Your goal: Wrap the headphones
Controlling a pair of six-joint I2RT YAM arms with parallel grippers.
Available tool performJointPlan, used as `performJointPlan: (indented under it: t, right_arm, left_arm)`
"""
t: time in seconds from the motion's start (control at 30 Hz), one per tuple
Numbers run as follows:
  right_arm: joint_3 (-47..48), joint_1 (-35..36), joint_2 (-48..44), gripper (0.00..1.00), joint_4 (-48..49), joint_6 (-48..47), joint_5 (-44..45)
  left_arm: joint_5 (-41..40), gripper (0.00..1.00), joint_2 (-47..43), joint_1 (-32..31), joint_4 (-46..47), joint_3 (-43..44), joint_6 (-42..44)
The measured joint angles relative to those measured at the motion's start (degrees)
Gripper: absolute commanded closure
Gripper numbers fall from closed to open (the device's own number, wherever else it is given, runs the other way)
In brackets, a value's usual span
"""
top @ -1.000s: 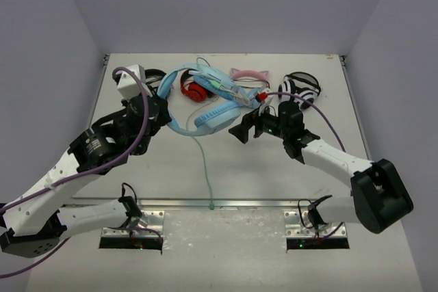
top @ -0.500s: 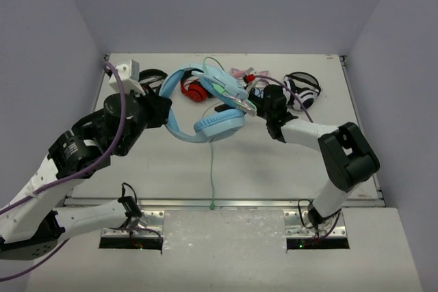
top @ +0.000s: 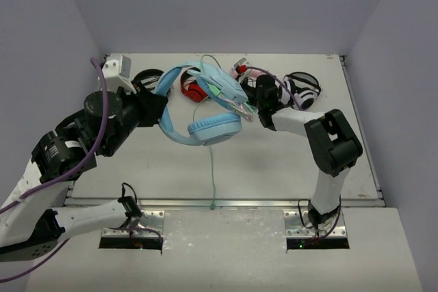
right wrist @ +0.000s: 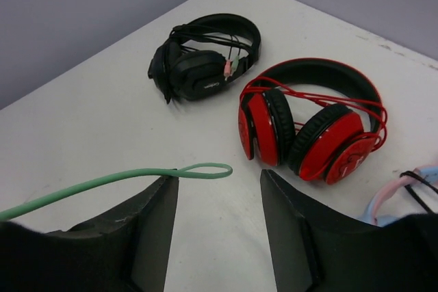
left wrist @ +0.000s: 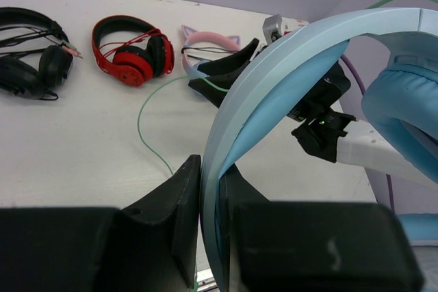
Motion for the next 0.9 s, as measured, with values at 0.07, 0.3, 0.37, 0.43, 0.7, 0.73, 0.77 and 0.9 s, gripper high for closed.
performJointPlan:
  t: [0.07,0.3,0.37,0.43,0.7,0.73,0.77,0.9]
  right_arm:
    - [0.00,0.09,1.79,0.40,1.55,1.42,-1.55]
    - [0.00,3.10,4.17,0.57,4.87,3.45,-5.09]
    - [0.07,4.13,4.17,0.84,6.45,3.96,-4.96]
    - [0.42,4.74,4.37,0.95,7.98,4.96,-4.81]
    - [0.90,4.48,6.78,0.99,15.15,9.94,-3.32]
    - [0.11,4.44,6.80,0.99,16.55,11.13,-3.17]
    - [-0.52,4.44,6.80,0.99,17.40,11.74,-3.04]
    - [-4.22,4.94,6.45,0.99,18.86,13.92,-1.81]
  left_arm:
    - [0.39,1.00,0.15,0.00,-0.02,0.46,0.39]
    - [0.35,1.00,0.50,0.00,-0.02,0.68,0.61]
    - [0.39,1.00,0.48,0.00,-0.02,0.68,0.59]
    - [0.46,1.00,0.48,0.00,-0.02,0.70,0.59]
    - [-0.52,1.00,0.37,0.00,-0.04,1.62,0.59]
    - [-0.90,1.00,0.37,0.00,-0.04,1.64,0.59]
    - [-1.33,1.00,0.33,0.00,-0.04,1.64,0.59]
    - [-5.16,1.00,-0.04,0.00,0.96,1.46,0.57]
